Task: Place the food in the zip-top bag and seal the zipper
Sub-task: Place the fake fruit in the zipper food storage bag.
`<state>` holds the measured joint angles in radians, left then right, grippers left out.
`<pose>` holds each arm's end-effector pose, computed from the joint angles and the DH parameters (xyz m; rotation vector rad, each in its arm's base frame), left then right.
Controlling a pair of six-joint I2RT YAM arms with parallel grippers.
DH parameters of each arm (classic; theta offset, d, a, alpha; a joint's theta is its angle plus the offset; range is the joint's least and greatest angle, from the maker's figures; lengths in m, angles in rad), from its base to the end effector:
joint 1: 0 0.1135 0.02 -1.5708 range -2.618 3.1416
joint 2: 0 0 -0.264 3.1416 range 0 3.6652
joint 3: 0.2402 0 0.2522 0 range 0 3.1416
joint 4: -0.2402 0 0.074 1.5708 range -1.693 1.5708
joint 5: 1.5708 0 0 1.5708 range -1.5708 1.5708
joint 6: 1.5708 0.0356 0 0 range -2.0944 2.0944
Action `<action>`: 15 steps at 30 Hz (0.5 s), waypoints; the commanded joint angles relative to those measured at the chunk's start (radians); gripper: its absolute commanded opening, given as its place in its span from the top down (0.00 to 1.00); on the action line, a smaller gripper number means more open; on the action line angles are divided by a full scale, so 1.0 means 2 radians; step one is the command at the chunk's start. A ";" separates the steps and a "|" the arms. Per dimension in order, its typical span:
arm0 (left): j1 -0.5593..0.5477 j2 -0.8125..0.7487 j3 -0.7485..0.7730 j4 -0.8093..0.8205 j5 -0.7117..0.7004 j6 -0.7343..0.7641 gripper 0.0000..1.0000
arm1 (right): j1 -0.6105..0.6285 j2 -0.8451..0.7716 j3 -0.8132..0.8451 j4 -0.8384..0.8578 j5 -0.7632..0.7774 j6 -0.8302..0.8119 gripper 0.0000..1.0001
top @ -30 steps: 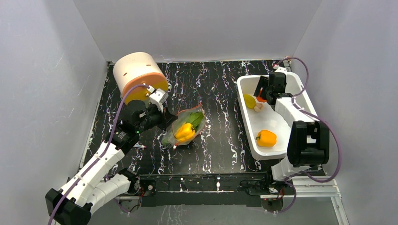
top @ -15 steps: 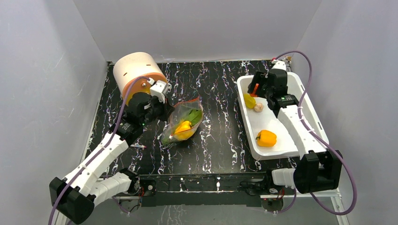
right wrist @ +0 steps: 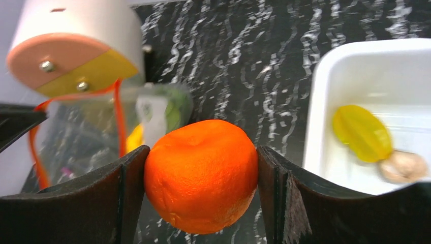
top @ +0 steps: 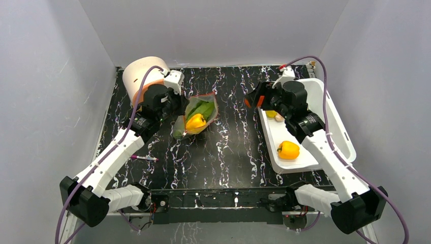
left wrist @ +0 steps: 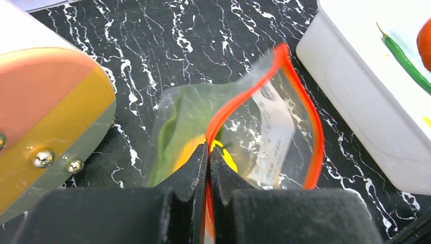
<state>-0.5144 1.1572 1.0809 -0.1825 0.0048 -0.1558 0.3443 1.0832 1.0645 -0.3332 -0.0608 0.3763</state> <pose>0.2338 -0.1323 0.3683 0.3344 1.8255 -0.4740 0.2301 0.0848 0.3644 -0.0102 1.9598 0.5380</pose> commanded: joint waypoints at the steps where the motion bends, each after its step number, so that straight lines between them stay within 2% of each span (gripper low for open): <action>1: -0.001 -0.009 0.005 0.022 -0.017 0.019 1.00 | 0.052 -0.008 0.003 0.036 -0.024 0.035 0.56; 9: -0.001 -0.025 -0.045 0.023 0.046 -0.025 1.00 | 0.147 0.010 -0.004 0.081 -0.004 0.075 0.56; 15: -0.001 -0.020 -0.033 0.014 0.091 -0.059 1.00 | 0.219 0.028 -0.012 0.130 0.053 0.091 0.56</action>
<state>-0.5144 1.1458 0.9886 -0.1642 0.0975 -0.2165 0.6998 1.1336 1.0370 -0.2306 -0.0349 0.5167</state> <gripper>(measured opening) 0.010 0.686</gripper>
